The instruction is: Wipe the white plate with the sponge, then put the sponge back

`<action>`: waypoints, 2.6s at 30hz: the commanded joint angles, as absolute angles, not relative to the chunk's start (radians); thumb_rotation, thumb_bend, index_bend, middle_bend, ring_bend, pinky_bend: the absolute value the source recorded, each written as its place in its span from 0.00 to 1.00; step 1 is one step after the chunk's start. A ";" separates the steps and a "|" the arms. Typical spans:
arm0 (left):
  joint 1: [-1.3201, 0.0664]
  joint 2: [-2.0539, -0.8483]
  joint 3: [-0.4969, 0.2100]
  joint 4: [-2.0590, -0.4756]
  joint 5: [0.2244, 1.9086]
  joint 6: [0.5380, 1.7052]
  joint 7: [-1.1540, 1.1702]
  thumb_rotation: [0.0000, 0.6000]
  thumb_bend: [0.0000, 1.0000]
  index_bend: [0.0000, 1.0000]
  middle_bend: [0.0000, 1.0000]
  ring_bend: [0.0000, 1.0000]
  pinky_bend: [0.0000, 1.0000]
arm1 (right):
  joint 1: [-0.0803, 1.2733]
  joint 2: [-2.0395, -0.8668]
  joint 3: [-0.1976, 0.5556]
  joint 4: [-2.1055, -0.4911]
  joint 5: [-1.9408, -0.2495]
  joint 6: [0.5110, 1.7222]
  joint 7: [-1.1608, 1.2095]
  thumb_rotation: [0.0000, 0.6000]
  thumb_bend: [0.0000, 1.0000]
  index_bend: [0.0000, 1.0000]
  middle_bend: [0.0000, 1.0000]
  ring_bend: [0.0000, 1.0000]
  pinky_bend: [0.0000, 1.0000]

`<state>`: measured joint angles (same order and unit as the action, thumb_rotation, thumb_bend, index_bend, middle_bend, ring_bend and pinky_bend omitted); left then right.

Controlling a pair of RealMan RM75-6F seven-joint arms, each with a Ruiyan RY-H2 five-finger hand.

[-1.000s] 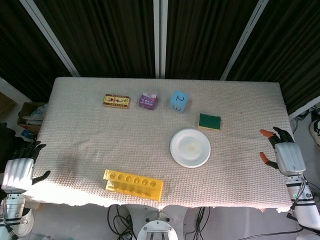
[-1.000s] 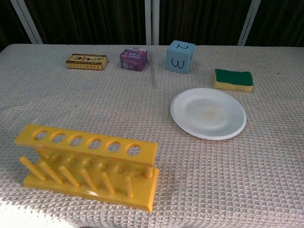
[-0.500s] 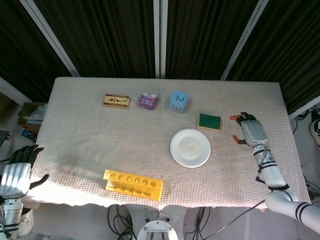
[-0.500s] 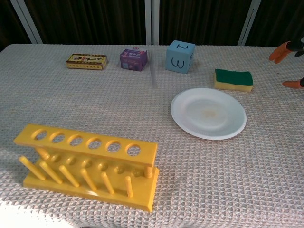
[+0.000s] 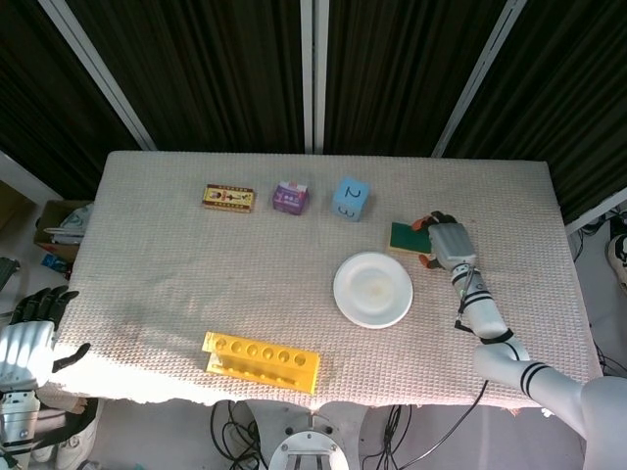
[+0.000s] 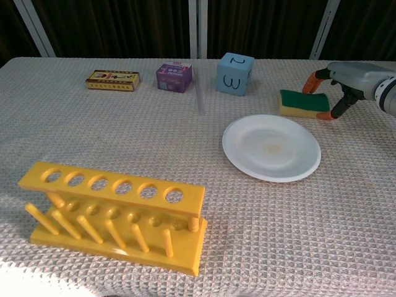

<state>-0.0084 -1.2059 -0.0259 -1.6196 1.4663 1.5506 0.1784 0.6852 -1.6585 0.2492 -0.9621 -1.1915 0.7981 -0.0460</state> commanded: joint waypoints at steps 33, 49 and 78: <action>-0.006 -1.193 -0.027 -1.630 1.467 1.546 0.183 1.00 0.12 0.22 0.15 0.12 0.16 | 0.663 -1.539 0.090 -0.977 -1.567 1.171 0.167 1.00 0.45 0.87 0.56 0.40 0.41; -0.003 -1.200 -0.023 -1.635 1.472 1.545 0.184 1.00 0.12 0.22 0.15 0.12 0.16 | 0.633 -1.503 -0.035 -1.088 -1.732 1.226 -0.020 1.00 0.47 0.92 0.60 0.44 0.42; 0.001 -1.220 -0.022 -1.602 1.466 1.538 0.155 1.00 0.12 0.22 0.15 0.12 0.16 | 0.660 -1.795 -0.019 -0.800 -1.778 1.340 0.019 1.00 0.48 0.94 0.64 0.48 0.38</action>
